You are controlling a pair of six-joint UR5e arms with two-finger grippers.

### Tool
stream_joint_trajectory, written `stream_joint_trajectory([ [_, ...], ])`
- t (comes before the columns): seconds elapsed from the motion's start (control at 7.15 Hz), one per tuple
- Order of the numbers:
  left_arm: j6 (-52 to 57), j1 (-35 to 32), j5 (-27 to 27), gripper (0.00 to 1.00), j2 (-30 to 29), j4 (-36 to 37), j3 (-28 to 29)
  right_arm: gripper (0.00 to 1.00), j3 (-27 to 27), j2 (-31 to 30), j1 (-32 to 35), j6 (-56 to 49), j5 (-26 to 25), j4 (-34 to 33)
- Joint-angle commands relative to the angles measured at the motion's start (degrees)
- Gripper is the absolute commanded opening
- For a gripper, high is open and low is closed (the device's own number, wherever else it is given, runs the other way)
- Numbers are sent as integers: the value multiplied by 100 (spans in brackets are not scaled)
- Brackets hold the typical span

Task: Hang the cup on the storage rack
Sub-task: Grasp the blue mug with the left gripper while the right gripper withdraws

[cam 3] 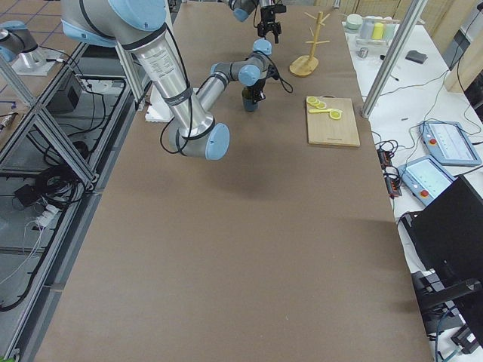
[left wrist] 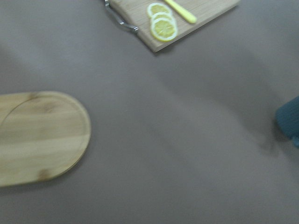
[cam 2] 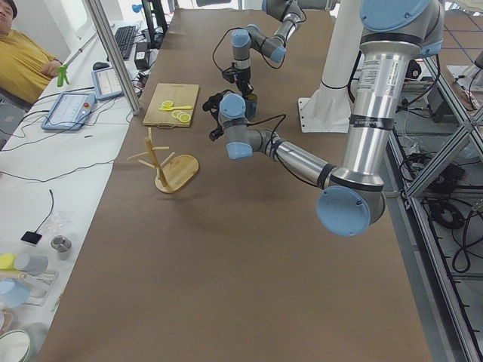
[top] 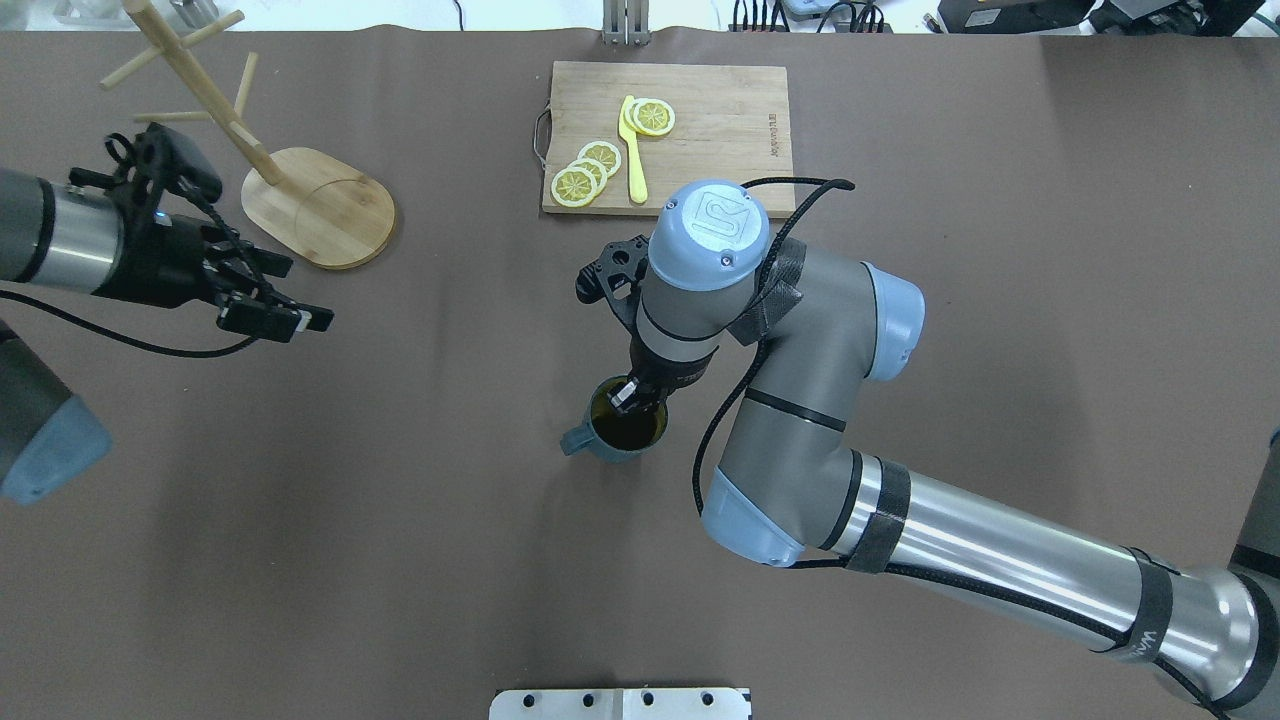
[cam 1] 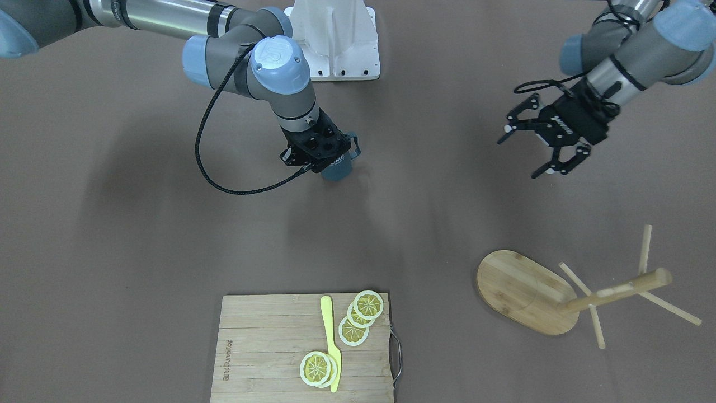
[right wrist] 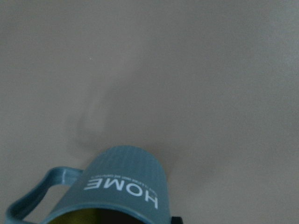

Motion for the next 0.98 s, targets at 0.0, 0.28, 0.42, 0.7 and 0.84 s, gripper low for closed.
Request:
stream_joint_trajectory([
  [0.0, -23, 1085, 1256, 97, -364, -69, -73, 99, 52, 59, 17, 46, -1, 16],
  [0.28, -6, 2052, 2434, 97, -513, -69, 14, 100, 131, 129, 427, 11, 278, 25],
  [0.42, 47, 2387, 2814, 97, -557, -87, 102, 100, 245, 43, 1022, -24, 994, 8],
  [0.7, 56, 2443, 2678, 97, -654, -1274, 1046, 100, 849, -937, 2052, -870, 1887, 7],
  [0.84, 56, 2443, 2373, 96, -994, -1830, 1679, 100, 922, -1325, 2430, -1486, 2132, -10],
])
